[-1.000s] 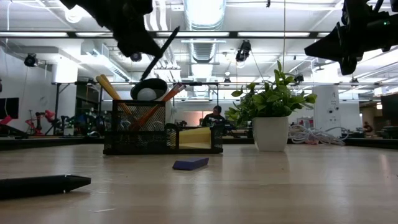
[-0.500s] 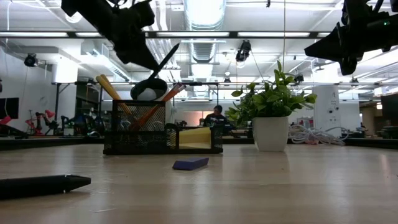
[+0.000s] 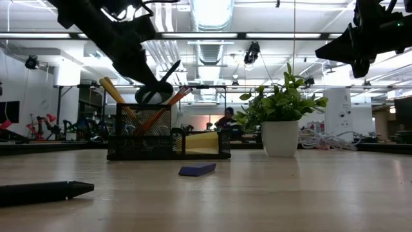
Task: Pick and place office supplies into organizer
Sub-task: Put the top left black pen in the black desk organizer, then put the left black pen in the black desk organizer
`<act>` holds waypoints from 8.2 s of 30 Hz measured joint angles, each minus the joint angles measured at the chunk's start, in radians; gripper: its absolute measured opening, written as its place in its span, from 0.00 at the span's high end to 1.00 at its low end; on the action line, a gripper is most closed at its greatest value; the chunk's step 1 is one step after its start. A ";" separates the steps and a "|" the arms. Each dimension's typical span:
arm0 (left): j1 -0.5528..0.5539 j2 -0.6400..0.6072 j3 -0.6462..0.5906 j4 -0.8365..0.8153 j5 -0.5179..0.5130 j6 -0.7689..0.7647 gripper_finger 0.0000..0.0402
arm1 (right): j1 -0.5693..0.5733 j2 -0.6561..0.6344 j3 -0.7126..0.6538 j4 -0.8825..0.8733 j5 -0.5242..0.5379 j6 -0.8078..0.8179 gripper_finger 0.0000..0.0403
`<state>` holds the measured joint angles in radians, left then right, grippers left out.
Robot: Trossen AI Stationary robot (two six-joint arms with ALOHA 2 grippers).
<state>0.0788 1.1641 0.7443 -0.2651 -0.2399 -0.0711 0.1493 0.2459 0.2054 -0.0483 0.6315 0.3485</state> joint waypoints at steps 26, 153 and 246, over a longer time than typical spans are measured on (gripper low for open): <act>0.007 0.002 -0.046 0.020 -0.028 -0.003 0.97 | 0.001 0.000 0.000 0.001 0.000 0.000 0.97; -0.825 0.262 0.348 -0.657 0.408 -2.277 0.64 | 0.001 0.013 0.000 -0.008 -0.002 0.097 0.97; -1.145 0.404 0.307 -0.564 0.187 -0.394 0.64 | 0.000 0.053 -0.004 0.000 0.027 0.180 0.97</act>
<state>-1.0659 1.5677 1.0509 -0.8294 -0.0526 -0.4653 0.1494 0.2985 0.2016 -0.0486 0.6588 0.5282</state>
